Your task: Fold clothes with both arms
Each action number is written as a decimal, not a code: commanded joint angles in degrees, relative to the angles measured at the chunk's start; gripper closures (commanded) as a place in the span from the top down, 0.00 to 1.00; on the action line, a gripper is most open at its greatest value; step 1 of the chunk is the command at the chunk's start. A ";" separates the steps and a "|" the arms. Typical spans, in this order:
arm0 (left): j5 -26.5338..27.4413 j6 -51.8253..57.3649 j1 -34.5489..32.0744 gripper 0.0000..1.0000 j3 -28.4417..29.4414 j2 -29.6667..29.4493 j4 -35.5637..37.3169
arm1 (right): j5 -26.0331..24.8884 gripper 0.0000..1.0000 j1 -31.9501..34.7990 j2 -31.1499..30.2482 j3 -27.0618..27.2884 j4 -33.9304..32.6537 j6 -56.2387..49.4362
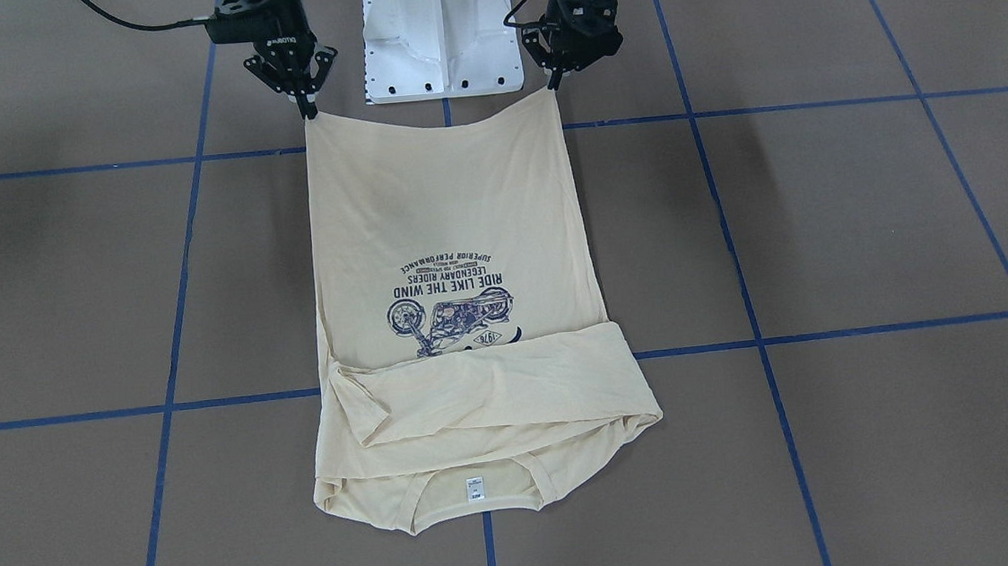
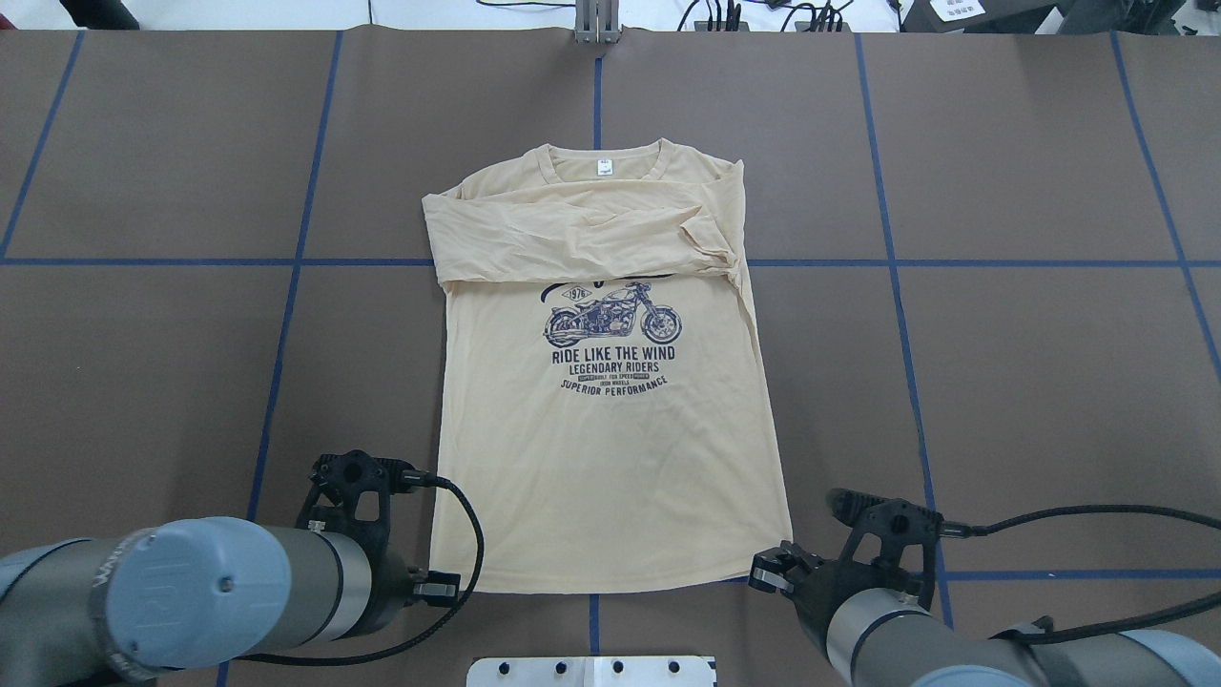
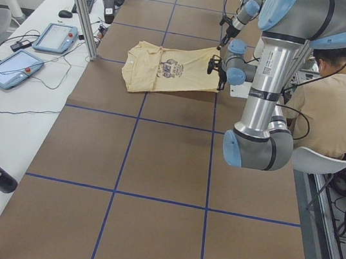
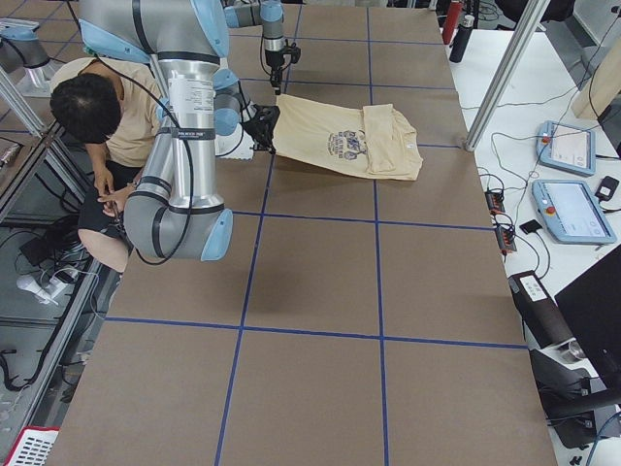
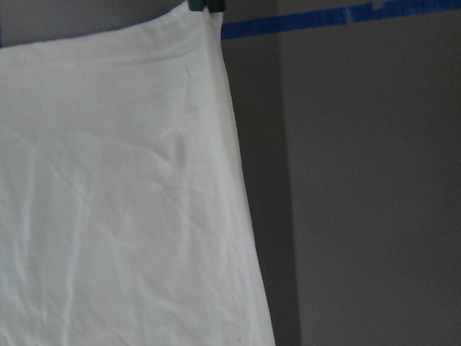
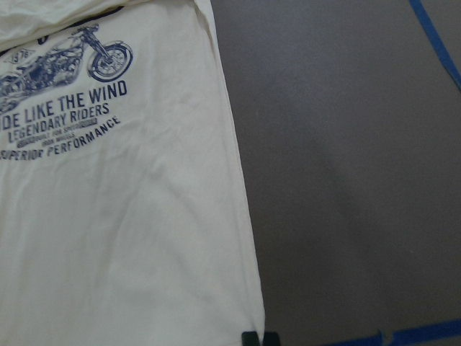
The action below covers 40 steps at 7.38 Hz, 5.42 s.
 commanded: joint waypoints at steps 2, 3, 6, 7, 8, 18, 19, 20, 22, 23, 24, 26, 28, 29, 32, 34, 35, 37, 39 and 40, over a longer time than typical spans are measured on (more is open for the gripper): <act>-5.22 -0.01 2.65 0.00 -21.96 -0.47 20.00 | 7.87 0.00 -5.51 0.79 21.14 -18.48 0.22; -5.32 -0.01 2.67 0.00 -21.92 -0.83 20.22 | 7.89 0.00 -5.26 1.40 21.24 -18.49 0.22; -5.24 0.34 2.67 0.00 -18.08 -2.22 20.22 | 7.89 0.00 -2.37 1.58 19.50 -18.93 -0.39; -4.54 0.52 2.15 0.00 -12.31 -4.67 20.05 | 7.89 0.00 0.25 3.84 15.83 -18.67 -1.44; -3.32 3.56 -1.25 0.00 -6.42 -7.92 19.87 | 7.89 0.00 5.33 11.35 8.31 -18.40 -5.88; 0.74 18.79 -25.27 0.00 29.02 -17.18 -4.26 | 15.54 0.00 36.04 28.01 -38.38 9.35 -17.53; 2.05 19.58 -25.37 0.00 31.49 -17.61 -5.08 | 15.54 0.00 36.57 29.08 -44.35 14.24 -17.62; 2.23 20.55 -25.37 0.00 33.52 -17.62 -5.61 | 15.54 0.00 37.19 29.18 -47.81 17.77 -18.05; 2.23 21.87 -25.45 0.17 35.47 -17.62 -8.16 | 15.54 0.78 37.81 29.09 -48.98 17.99 -19.99; 2.23 25.70 -25.98 0.99 35.12 -17.53 -9.82 | 15.89 1.00 38.59 29.61 -48.98 18.25 -23.82; 1.63 27.74 -26.50 1.00 33.90 -17.01 -10.53 | 22.68 1.00 41.21 29.62 -48.29 18.34 -25.08; 0.92 27.86 -25.99 1.00 28.21 -13.78 -10.80 | 29.07 1.00 44.22 25.08 -43.04 18.33 -31.29; -3.83 20.70 -21.98 1.00 23.01 -6.58 -14.38 | 29.34 1.00 44.49 21.11 -38.54 18.42 -33.17; -2.70 15.86 -18.20 1.00 22.91 -5.41 -17.37 | 29.34 1.00 44.40 21.18 -38.35 18.42 -33.18; -0.23 9.49 -10.35 0.69 23.08 -5.49 -17.48 | 29.25 1.00 44.40 21.18 -38.26 18.42 -33.09; -0.14 9.48 -10.16 0.63 23.52 -5.49 -17.48 | 29.16 1.00 44.40 21.10 -37.47 18.42 -33.00; -0.14 9.48 -10.08 0.63 23.69 -5.40 -17.48 | 29.16 1.00 44.40 21.01 -37.30 18.42 -32.83; -0.05 9.48 -9.64 0.63 23.78 -5.40 -17.40 | 29.08 1.00 44.40 20.92 -37.03 18.42 -32.47; -0.05 9.48 -9.37 0.47 23.96 -5.31 -17.40 | 29.07 1.00 44.40 20.92 -36.94 18.42 -32.30; -0.05 9.48 -9.20 0.43 24.05 -5.31 -17.40 | 29.07 1.00 44.40 20.83 -36.94 18.42 -32.21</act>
